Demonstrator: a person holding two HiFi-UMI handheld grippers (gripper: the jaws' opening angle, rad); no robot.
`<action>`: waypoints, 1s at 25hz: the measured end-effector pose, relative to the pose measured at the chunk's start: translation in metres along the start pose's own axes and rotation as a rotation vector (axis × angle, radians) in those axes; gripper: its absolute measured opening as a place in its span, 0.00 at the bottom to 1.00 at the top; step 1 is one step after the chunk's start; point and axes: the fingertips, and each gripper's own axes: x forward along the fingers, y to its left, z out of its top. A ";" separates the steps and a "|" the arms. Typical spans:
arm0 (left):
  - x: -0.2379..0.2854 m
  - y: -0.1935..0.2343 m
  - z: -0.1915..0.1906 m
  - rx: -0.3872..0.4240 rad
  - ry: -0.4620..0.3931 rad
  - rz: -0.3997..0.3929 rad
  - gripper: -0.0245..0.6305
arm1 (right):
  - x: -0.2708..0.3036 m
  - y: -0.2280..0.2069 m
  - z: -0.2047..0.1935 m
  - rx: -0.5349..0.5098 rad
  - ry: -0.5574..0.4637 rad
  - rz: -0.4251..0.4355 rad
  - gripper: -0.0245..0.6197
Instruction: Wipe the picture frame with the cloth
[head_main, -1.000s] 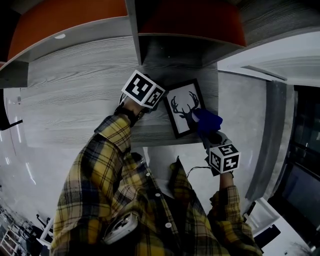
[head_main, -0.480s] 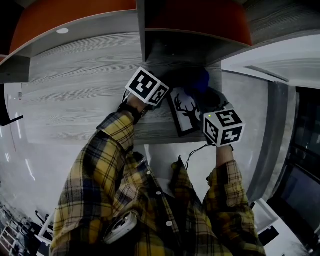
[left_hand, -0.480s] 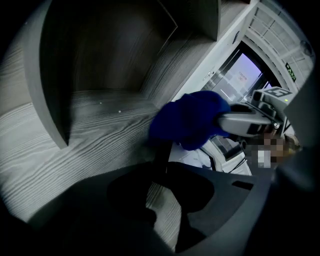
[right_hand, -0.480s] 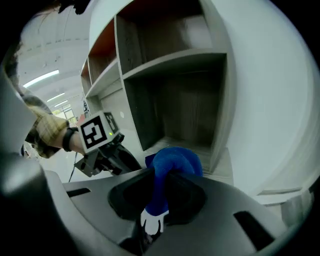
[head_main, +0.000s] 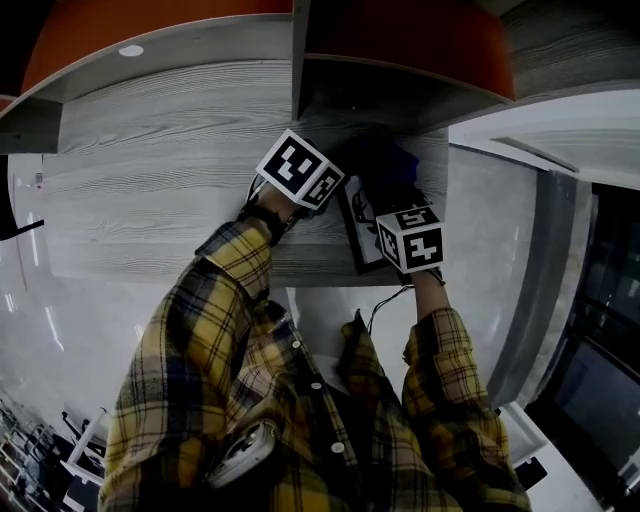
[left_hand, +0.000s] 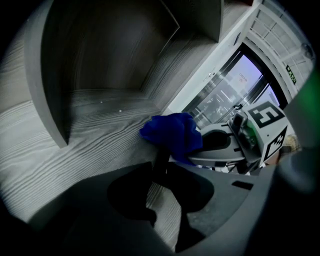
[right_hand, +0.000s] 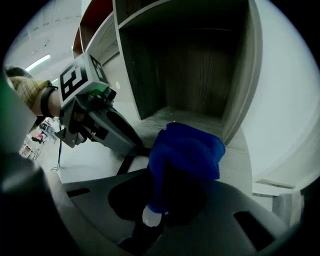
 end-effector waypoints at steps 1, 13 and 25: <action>0.000 -0.001 0.000 -0.001 0.001 -0.001 0.19 | -0.004 0.002 -0.005 0.011 0.001 0.006 0.12; 0.000 0.000 0.000 -0.011 -0.002 0.009 0.19 | -0.048 0.028 -0.077 0.043 0.110 0.075 0.12; -0.001 0.001 -0.001 -0.020 -0.008 0.020 0.19 | -0.092 0.043 -0.127 0.077 0.181 0.129 0.12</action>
